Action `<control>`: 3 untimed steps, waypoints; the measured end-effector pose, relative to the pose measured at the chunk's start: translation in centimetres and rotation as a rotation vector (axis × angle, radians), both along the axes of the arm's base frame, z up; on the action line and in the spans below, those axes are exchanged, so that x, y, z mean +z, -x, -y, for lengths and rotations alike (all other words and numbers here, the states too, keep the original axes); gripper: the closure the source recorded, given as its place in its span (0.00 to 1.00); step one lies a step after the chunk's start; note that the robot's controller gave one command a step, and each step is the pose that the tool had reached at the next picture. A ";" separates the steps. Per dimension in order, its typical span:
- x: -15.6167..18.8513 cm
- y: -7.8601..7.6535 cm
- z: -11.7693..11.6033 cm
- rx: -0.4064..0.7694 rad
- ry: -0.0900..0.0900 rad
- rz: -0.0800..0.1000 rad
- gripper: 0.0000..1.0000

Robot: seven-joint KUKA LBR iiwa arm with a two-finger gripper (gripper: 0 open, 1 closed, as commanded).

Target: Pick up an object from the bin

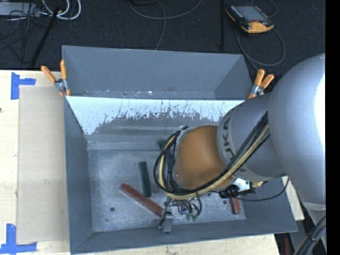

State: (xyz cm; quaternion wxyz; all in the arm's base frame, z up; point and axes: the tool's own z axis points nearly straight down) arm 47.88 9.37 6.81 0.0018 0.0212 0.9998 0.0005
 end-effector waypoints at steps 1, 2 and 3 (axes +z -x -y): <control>0.8 -0.2 -6.1 0.058 -0.003 0.000 0.00; 0.7 -0.2 -5.7 0.049 0.000 -0.003 1.00; 17.7 -1.4 -5.5 0.101 0.000 0.003 1.00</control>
Offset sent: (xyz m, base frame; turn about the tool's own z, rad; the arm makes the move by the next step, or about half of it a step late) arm 0.0020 0.0572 0.0076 -0.0517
